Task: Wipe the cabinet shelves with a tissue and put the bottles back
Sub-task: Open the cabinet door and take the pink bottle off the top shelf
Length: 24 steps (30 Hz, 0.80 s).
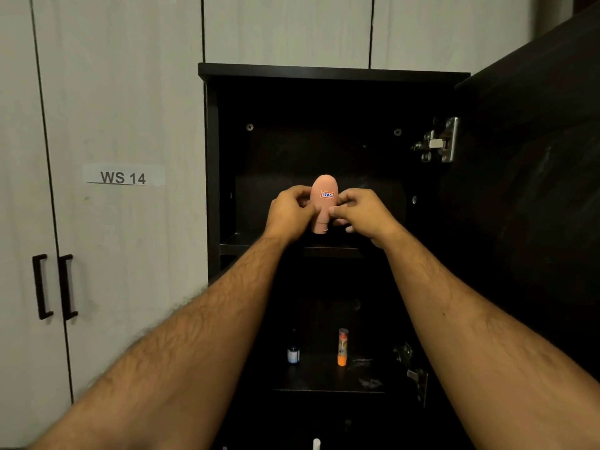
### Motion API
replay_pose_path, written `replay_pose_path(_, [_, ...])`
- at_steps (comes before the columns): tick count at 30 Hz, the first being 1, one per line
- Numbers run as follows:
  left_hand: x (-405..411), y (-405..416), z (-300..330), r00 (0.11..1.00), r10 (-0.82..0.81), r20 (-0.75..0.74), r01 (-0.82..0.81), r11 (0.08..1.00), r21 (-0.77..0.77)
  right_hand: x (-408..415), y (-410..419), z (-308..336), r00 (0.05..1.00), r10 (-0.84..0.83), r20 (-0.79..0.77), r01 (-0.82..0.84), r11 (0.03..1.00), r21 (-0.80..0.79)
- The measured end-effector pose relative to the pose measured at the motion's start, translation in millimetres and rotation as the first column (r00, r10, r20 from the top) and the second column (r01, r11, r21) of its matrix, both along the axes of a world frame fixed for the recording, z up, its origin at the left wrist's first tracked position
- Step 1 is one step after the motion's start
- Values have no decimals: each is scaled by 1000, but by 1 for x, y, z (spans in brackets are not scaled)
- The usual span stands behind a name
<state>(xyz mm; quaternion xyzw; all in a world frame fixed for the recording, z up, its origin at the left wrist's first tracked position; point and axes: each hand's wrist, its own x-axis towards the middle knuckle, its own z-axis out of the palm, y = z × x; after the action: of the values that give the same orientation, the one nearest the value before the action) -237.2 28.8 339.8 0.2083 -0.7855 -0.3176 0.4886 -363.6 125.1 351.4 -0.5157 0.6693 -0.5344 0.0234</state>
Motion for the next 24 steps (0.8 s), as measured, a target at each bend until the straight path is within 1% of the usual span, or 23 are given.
replay_pose_path(4, [18, 8, -1, 979, -93, -182, 105, 993, 57, 16, 4, 0, 988, 121, 100, -103, 980, -169])
replay_pose_path(8, [52, 16, -11, 939, -194, -283, 228, 970, 90, 43, 4, -11, 967, 225, 122, -187, 947, -263])
replay_pose_path(12, [93, 21, -19, 937, -198, -289, 233, 968, 94, 78, 2, -25, 943, 293, 156, -239, 925, -295])
replay_pose_path(17, [157, 14, -41, 955, -172, -241, 216, 961, 172, 140, -10, -50, 915, 340, 217, -275, 919, -283])
replay_pose_path(20, [201, 7, -61, 966, -123, -228, 170, 965, 198, 185, -22, -70, 912, 341, 227, -283, 925, -255])
replay_pose_path(24, [265, -7, -94, 969, -77, -233, 142, 950, 278, 247, -43, -101, 893, 354, 279, -307, 931, -199])
